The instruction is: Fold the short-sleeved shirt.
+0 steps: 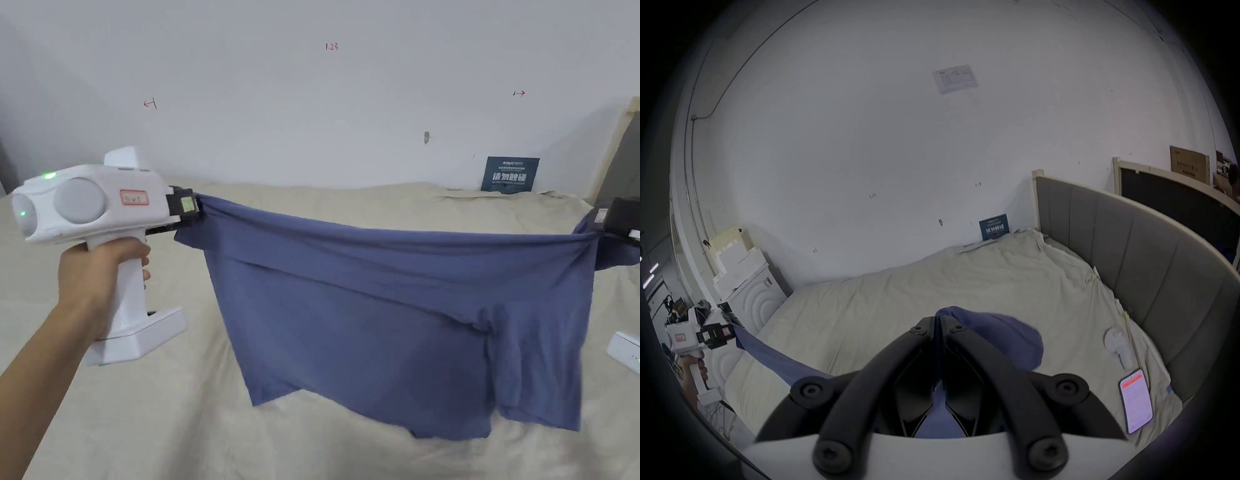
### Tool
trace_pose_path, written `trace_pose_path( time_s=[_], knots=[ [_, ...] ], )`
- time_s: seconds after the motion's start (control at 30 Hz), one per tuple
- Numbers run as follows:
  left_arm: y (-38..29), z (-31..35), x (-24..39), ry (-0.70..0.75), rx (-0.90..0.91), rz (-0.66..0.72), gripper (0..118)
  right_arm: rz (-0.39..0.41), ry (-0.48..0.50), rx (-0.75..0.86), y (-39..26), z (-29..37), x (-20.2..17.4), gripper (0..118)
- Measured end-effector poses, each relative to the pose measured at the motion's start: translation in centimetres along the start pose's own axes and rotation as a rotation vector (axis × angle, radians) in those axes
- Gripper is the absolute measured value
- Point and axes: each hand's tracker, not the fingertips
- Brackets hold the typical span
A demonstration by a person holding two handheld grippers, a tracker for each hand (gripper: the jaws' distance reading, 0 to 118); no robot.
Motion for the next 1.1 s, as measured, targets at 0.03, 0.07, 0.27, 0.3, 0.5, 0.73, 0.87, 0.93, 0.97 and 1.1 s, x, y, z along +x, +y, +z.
trace_pose_path(
  time_s=[0.03, 0.07, 0.27, 0.3, 0.5, 0.73, 0.87, 0.93, 0.97, 1.1],
  knots=[
    [0.9, -0.5, 0.4, 0.01, 0.003, -0.017, 1, 0.009, -0.002, 0.011, 0.6, -0.1, -0.7, 1],
    [1.7, -1.0, 0.7, 0.02, 0.006, -0.03, 1, 0.015, -0.004, 0.022, 1.2, -0.5, -0.9, 1],
    [7.0, -4.3, 1.8, 0.072, 0.035, -0.082, 1, 0.063, -0.025, 0.097, 5.4, -3.7, -2.6, 1],
    [7.9, -4.7, 2.1, 0.085, 0.053, -0.101, 1, 0.071, -0.024, 0.11, 6.0, -4.3, -3.0, 1],
    [11.4, -6.0, 2.0, 0.1, 0.111, -0.109, 1, 0.083, -0.027, 0.135, 8.5, -7.1, -4.0, 1],
    [11.2, -8.4, 1.7, 0.142, 0.1, -0.161, 1, 0.081, -0.045, 0.106, 7.4, -10.5, -3.8, 1],
    [8.4, -10.2, 0.7, 0.161, 0.058, -0.173, 1, 0.089, -0.059, 0.048, 4.3, -12.3, -3.2, 1],
    [6.2, -11.0, 0.1, 0.17, 0.02, -0.169, 1, 0.082, -0.063, 0.004, 2.3, -13.1, -2.6, 1],
    [5.0, -11.4, -0.3, 0.173, 0.003, -0.172, 1, 0.078, -0.067, -0.012, 1.1, -13.0, -2.8, 1],
    [-0.3, -12.2, -1.5, 0.189, -0.077, -0.183, 1, 0.056, -0.076, -0.075, -3.5, -13.1, -1.7, 1]
  ],
)
